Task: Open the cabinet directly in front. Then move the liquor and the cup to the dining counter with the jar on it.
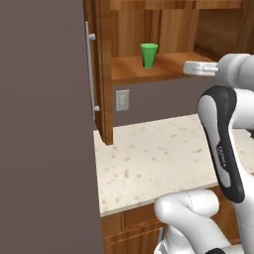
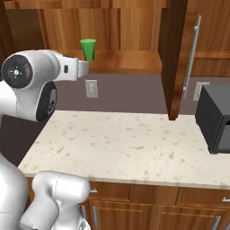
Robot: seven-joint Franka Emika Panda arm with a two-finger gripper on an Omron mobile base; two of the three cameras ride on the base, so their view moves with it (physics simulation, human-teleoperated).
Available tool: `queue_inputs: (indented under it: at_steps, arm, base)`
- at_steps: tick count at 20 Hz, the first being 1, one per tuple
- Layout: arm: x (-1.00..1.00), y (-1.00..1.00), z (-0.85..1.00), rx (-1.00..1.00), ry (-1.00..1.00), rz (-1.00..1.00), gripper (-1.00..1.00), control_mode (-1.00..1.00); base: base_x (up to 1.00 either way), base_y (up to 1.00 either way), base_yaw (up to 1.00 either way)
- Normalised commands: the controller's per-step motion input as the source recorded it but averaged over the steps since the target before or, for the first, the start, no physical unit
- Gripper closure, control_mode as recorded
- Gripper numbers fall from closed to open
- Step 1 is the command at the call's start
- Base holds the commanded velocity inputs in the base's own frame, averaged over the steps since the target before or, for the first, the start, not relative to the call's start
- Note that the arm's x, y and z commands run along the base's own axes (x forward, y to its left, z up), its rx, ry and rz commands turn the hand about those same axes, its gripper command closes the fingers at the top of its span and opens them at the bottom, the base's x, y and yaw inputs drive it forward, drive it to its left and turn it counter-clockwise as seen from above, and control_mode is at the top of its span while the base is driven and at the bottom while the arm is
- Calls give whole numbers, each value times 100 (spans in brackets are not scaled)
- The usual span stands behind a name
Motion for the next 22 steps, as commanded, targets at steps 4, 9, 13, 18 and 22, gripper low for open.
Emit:
queue_inputs:
  at_steps: [4,9,13,18,22]
  arm:
    - [22,0,25,-1,37,0,-100,-100]
    - [7,0,2,0,22,0,-100,-100]
    - [0,0,0,0,0,0,-100,-100]
    - [19,0,0,0,0,0,-100,-100]
    - [46,0,0,0,0,0,-100,-100]
  base:
    - [0,0,0]
    - [0,0,0]
    - [0,0,0]
    - [0,0,0]
    - [0,0,0]
